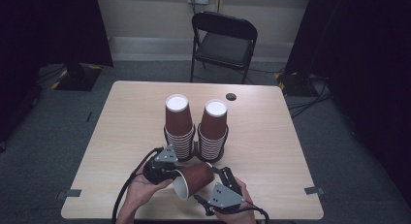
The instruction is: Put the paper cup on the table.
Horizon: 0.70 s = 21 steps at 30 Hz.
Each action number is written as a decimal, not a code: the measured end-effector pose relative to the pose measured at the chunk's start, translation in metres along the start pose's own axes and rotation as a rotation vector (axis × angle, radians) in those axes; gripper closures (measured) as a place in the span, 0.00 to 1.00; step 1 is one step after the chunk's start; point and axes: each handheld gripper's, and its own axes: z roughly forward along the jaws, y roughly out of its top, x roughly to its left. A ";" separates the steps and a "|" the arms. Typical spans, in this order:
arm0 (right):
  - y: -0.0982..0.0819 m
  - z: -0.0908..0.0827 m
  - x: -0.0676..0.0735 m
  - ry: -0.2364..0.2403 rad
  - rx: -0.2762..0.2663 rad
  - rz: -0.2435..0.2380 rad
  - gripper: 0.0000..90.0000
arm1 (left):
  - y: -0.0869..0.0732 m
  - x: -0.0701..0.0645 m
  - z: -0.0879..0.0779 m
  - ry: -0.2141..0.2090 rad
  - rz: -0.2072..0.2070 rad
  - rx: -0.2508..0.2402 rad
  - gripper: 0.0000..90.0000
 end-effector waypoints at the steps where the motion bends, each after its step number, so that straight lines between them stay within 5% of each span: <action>1: 0.000 0.001 0.000 0.010 -0.002 -0.011 0.10 | 0.001 0.000 0.001 -0.003 0.001 0.005 0.96; 11: 0.007 0.014 0.008 0.017 0.037 -0.087 0.09 | 0.006 0.000 0.006 -0.033 -0.008 -0.010 0.97; 21: 0.014 0.022 0.010 0.000 0.032 -0.074 0.09 | 0.012 -0.006 0.008 -0.033 -0.007 -0.020 0.97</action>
